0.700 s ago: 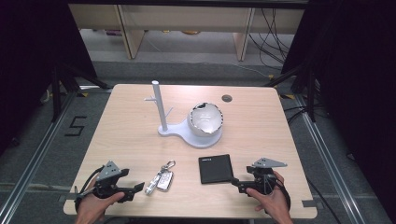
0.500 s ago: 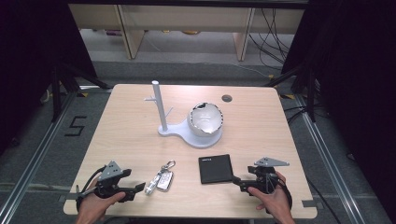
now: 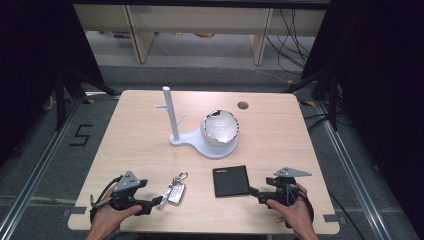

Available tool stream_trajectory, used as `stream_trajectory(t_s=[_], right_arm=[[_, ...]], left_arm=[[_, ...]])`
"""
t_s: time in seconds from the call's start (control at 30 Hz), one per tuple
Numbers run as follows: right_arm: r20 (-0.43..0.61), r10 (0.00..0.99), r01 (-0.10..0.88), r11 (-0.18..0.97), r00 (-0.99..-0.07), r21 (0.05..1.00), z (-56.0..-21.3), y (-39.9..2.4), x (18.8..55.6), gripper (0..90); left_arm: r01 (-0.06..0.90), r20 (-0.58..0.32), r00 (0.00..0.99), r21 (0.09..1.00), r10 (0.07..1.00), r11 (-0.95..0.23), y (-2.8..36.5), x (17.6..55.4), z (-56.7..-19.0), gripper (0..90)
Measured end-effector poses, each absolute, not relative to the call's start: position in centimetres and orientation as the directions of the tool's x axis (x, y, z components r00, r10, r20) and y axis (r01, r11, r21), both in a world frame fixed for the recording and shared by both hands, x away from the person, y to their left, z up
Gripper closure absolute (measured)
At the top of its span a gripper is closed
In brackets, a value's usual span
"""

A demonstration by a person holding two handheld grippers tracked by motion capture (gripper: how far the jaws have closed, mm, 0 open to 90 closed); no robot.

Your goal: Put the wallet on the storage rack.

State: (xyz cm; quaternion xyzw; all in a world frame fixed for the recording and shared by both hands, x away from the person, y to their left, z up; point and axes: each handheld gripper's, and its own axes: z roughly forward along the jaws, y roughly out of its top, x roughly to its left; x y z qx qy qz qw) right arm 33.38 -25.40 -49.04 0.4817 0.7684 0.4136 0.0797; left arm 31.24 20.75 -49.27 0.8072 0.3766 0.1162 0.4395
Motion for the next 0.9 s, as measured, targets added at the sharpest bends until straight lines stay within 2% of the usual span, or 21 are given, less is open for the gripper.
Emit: stream_trajectory(t_s=[0.07,0.17,0.23,0.3,0.33,0.37,0.47,0.57,0.63,0.7,0.83,0.9], right_arm=[[0.271,0.812,0.678,0.194,-0.517,0.709,-48.8,-25.6,33.4,19.7],[0.313,0.805,0.697,0.166,-0.505,0.697,-48.8,-25.8,33.7,20.9],[0.306,0.803,0.69,0.171,-0.511,0.704,-48.8,-25.8,33.9,21.2],[0.308,0.801,0.692,0.174,-0.514,0.701,-48.7,-25.9,34.0,21.4],[0.33,0.81,0.714,0.148,-0.485,0.685,-48.6,-25.7,34.0,22.2],[0.315,0.8,0.697,0.17,-0.51,0.696,-48.6,-25.9,34.2,22.3],[0.315,0.804,0.705,0.172,-0.504,0.688,-48.4,-26.1,34.4,22.8],[0.341,0.802,0.719,0.15,-0.49,0.679,-48.4,-26.0,34.6,23.7],[0.337,0.796,0.711,0.158,-0.502,0.685,-48.5,-26.1,34.9,24.0],[0.33,0.8,0.707,0.158,-0.5,0.689,-48.6,-26.1,35.0,24.3],[0.34,0.791,0.707,0.159,-0.508,0.689,-48.6,-25.9,35.2,25.2],[0.337,0.794,0.708,0.16,-0.506,0.687,-48.6,-25.9,35.3,25.5]], left_arm=[[0.5,-0.154,0.694,0.806,0.703,-0.317,19.8,31.3,-49.1,16.2],[0.473,-0.136,0.734,0.805,0.665,-0.358,18.0,31.7,-48.6,15.4],[0.447,-0.118,0.755,0.811,0.645,-0.376,17.1,31.9,-48.4,22.1],[0.442,-0.11,0.763,0.808,0.637,-0.39,16.6,32.0,-48.2,24.4],[0.431,-0.103,0.781,0.803,0.617,-0.412,15.6,32.3,-47.9,27.2],[0.424,-0.092,0.791,0.795,0.604,-0.434,15.1,32.6,-47.8,31.0],[0.408,-0.077,0.803,0.795,0.591,-0.45,13.5,33.0,-47.6,35.4],[0.372,-0.044,0.831,0.786,0.555,-0.494,12.2,33.6,-47.4,44.3],[0.353,-0.037,0.843,0.791,0.537,-0.499,11.2,34.2,-47.1,53.9],[0.347,-0.037,0.845,0.797,0.533,-0.494,10.7,34.5,-47.1,56.9],[0.339,-0.044,0.859,0.796,0.51,-0.501,8.8,35.0,-47.5,75.3],[0.322,-0.025,0.871,0.782,0.49,-0.533,7.8,35.2,-47.7,78.4]])
